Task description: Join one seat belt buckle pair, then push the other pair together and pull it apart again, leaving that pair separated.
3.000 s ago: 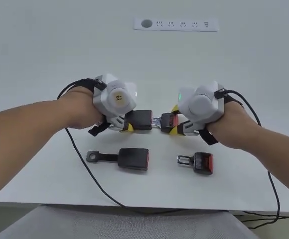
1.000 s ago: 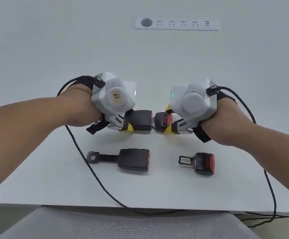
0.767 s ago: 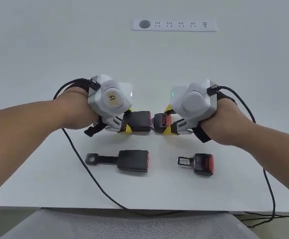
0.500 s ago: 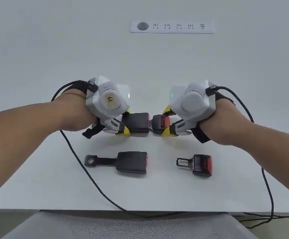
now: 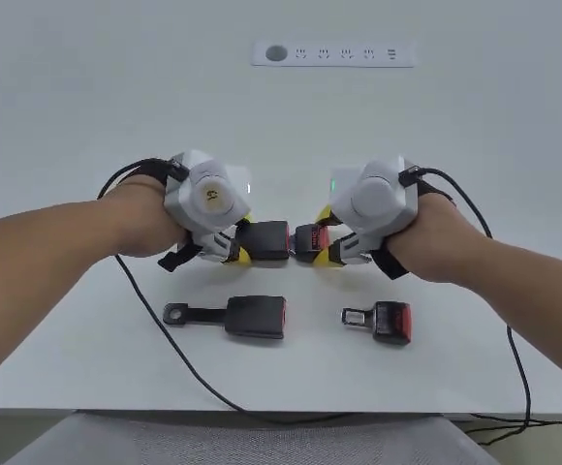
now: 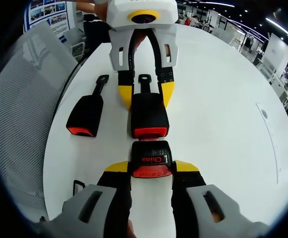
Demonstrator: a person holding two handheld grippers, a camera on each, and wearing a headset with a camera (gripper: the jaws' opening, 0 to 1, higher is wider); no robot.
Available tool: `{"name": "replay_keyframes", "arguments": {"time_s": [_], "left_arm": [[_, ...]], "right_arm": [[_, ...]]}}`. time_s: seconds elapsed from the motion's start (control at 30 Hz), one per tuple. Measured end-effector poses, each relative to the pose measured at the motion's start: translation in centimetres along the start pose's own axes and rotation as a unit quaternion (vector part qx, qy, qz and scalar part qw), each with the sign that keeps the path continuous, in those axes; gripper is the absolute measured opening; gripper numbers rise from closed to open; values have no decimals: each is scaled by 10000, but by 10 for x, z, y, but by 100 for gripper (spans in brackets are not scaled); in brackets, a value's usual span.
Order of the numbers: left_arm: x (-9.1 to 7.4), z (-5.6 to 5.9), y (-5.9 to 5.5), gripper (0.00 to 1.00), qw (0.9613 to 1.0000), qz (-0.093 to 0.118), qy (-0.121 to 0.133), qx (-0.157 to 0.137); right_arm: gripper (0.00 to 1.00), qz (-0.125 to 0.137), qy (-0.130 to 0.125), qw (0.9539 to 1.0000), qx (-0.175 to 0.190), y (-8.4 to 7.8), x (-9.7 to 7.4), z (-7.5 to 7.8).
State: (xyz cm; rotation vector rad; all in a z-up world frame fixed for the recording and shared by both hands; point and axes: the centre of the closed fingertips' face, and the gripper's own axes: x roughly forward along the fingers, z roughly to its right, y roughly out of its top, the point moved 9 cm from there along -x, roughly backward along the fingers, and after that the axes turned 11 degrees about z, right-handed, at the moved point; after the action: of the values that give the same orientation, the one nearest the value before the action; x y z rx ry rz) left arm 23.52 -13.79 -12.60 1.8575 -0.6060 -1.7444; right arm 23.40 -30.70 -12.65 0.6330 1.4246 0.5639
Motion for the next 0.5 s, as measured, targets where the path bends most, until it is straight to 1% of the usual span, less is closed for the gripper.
{"name": "replay_keyframes", "arguments": {"time_s": [0.27, 0.5], "left_arm": [[1, -1, -2, 30, 10000, -4, 0, 3], [0, 0, -1, 30, 10000, 4, 22, 7]], "right_arm": [[28, -2, 2, 10000, 0, 1, -1, 0], [28, -9, 0, 10000, 1, 1, 0, 0]]}}
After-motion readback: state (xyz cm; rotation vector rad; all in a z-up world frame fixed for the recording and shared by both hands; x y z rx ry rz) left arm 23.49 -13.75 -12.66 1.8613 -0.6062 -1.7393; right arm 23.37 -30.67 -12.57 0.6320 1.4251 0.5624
